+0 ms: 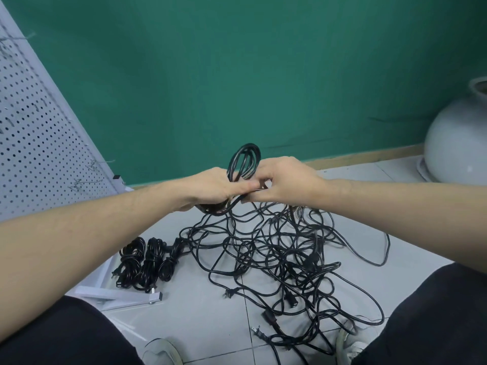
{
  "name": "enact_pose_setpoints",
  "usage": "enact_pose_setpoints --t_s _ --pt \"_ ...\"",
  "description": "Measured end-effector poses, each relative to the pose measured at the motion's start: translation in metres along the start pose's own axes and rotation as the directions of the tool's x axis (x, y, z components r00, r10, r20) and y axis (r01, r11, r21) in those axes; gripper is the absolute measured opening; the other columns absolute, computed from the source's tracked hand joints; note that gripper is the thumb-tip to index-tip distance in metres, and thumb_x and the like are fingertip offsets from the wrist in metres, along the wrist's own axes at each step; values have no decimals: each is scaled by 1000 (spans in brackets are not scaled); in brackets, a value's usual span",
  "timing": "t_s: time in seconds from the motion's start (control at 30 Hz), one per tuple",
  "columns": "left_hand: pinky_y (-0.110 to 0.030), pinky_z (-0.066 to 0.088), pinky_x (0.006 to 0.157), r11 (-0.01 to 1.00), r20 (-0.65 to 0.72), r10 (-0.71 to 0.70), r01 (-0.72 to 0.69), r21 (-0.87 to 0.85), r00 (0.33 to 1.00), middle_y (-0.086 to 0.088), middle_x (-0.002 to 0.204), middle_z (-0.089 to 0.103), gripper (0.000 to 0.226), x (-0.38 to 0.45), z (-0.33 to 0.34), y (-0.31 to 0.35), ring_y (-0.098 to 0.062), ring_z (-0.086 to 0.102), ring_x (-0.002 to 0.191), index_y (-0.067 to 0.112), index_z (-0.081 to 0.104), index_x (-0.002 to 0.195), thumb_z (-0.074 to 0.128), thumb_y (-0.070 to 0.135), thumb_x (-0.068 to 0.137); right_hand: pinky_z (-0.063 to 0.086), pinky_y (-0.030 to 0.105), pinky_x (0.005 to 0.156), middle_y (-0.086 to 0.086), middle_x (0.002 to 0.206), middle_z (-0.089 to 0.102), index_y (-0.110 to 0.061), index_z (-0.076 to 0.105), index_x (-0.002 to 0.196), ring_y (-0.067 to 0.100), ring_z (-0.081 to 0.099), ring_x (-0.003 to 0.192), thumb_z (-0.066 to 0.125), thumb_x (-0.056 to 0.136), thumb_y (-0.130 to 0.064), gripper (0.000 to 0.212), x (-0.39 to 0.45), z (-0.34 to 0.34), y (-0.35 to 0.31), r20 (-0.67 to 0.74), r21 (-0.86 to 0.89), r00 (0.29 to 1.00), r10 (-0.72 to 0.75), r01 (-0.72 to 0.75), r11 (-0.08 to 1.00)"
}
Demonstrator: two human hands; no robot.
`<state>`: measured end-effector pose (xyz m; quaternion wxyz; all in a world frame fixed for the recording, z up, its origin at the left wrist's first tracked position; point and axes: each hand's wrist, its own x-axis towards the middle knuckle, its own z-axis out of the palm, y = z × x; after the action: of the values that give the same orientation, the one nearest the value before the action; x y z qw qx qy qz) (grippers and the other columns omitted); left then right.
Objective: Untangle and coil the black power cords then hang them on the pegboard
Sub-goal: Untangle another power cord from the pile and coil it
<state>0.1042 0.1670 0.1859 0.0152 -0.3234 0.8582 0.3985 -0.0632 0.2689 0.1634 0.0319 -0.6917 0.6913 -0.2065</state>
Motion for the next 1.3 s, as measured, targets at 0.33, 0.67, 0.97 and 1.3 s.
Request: enact_pose_setpoints --t_s 0.33,0.67,0.97,1.3 --pt "-11 33 44 996 19 74 -75 46 997 20 48 45 5 -1 0 -1 -2 40 44 12 67 90 64 9 89 43 26 77 -12 108 53 -20 72 102 6 52 84 71 86 -54 38 -2 -1 21 167 -37 971 -172 180 983" --pt "-30 52 50 931 -93 20 -52 -360 995 0 62 46 10 -7 3 6 -18 46 54 15 60 81 63 21 73 32 42 103 -13 129 49 -48 53 137 16 39 116 49 90 -72 53 -3 7 32 224 -387 975 2 87 918" --pt "-25 43 42 886 -108 -17 -35 -461 994 -1 63 50 19 -3 4 4 -19 46 51 14 66 83 49 7 87 38 25 92 -9 100 63 -24 61 91 1 49 101 69 94 -37 15 -3 12 22 -32 332 999 34 -22 943" --pt "-27 45 46 911 -140 -118 51 -410 983 -2 64 52 16 3 -4 -12 -20 44 53 11 61 69 60 21 83 43 40 106 -7 92 78 -18 52 97 16 68 109 45 106 -30 16 11 10 1 -24 733 953 303 -189 653"
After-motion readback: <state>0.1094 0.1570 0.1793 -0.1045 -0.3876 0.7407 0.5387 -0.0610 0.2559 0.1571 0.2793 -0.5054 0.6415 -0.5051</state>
